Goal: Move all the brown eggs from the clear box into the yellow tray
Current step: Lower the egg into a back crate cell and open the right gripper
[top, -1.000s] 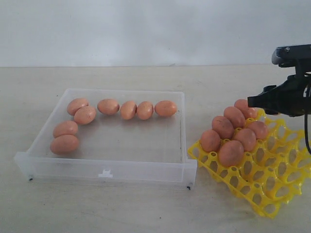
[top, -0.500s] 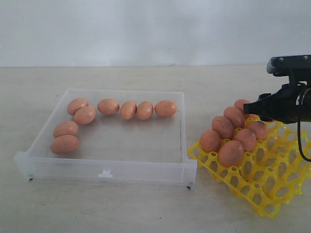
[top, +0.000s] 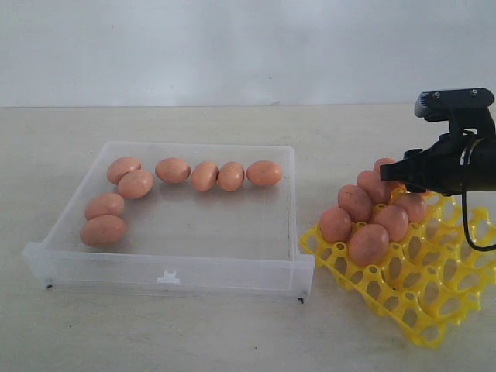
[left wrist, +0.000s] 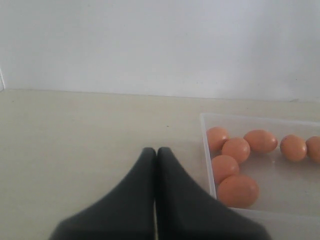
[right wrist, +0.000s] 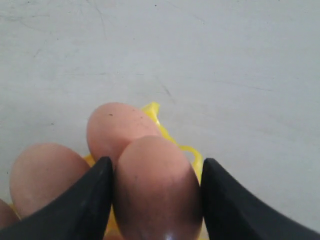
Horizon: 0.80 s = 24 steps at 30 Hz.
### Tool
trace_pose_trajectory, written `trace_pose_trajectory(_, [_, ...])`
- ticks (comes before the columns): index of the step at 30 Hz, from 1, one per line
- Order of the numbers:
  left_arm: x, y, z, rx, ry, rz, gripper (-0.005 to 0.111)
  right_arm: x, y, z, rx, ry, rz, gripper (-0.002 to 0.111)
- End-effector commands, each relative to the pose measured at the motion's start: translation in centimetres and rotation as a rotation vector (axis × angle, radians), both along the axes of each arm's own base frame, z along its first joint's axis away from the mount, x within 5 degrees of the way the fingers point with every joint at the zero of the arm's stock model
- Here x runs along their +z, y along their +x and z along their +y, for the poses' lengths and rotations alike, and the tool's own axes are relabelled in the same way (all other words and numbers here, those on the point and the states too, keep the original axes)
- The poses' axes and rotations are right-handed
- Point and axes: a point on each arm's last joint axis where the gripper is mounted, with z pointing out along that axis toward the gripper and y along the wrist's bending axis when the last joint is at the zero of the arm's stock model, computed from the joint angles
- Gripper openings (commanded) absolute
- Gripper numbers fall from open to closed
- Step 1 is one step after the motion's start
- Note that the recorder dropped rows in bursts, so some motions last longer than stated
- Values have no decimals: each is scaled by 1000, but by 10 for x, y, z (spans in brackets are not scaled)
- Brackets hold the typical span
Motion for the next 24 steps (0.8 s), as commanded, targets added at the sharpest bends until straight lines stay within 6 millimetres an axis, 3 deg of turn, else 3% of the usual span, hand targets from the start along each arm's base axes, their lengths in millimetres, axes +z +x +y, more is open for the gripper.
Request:
trace_pose_trajectory(1, [-1, 0, 0, 1, 4, 0, -4, 0, 1, 0, 4, -8, 4, 0])
trace_pose_trajectory(24, [-1, 0, 0, 1, 4, 0, -4, 1, 2, -6, 22, -42, -17, 0])
